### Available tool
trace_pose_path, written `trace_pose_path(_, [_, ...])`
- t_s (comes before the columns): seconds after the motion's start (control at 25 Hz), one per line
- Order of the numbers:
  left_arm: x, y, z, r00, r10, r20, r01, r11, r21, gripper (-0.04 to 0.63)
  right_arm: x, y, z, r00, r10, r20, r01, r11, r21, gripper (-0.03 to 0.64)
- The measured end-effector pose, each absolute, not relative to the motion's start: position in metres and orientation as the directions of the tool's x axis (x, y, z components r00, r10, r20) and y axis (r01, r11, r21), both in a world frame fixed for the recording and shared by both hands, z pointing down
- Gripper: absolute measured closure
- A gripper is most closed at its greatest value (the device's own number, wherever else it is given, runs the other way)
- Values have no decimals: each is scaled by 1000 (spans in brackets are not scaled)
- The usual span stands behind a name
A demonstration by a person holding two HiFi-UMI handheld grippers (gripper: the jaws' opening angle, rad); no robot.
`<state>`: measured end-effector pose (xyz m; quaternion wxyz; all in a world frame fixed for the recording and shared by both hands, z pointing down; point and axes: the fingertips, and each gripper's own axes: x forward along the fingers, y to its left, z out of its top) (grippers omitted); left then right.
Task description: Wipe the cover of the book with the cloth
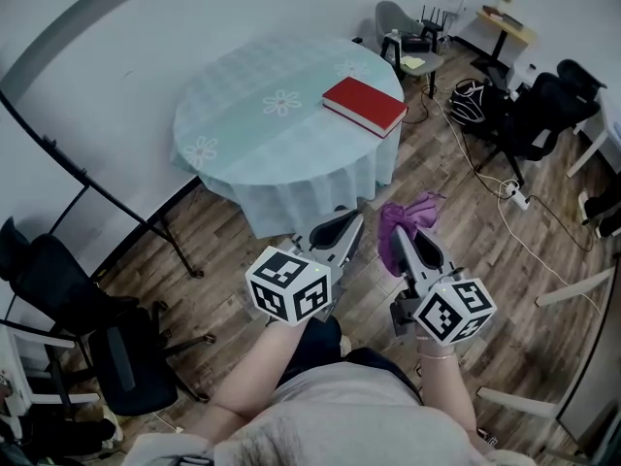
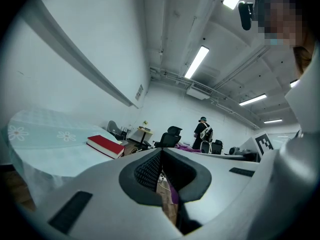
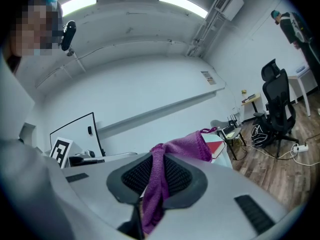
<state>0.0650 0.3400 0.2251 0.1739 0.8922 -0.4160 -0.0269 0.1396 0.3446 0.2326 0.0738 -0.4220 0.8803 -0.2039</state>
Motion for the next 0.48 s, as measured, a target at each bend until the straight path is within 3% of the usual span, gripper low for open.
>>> trace_pose_path(0.48, [54,264,228,685,-724,85,-703,-625,341,577,128,275,243,-622,-779,75,-731,545,-411,546])
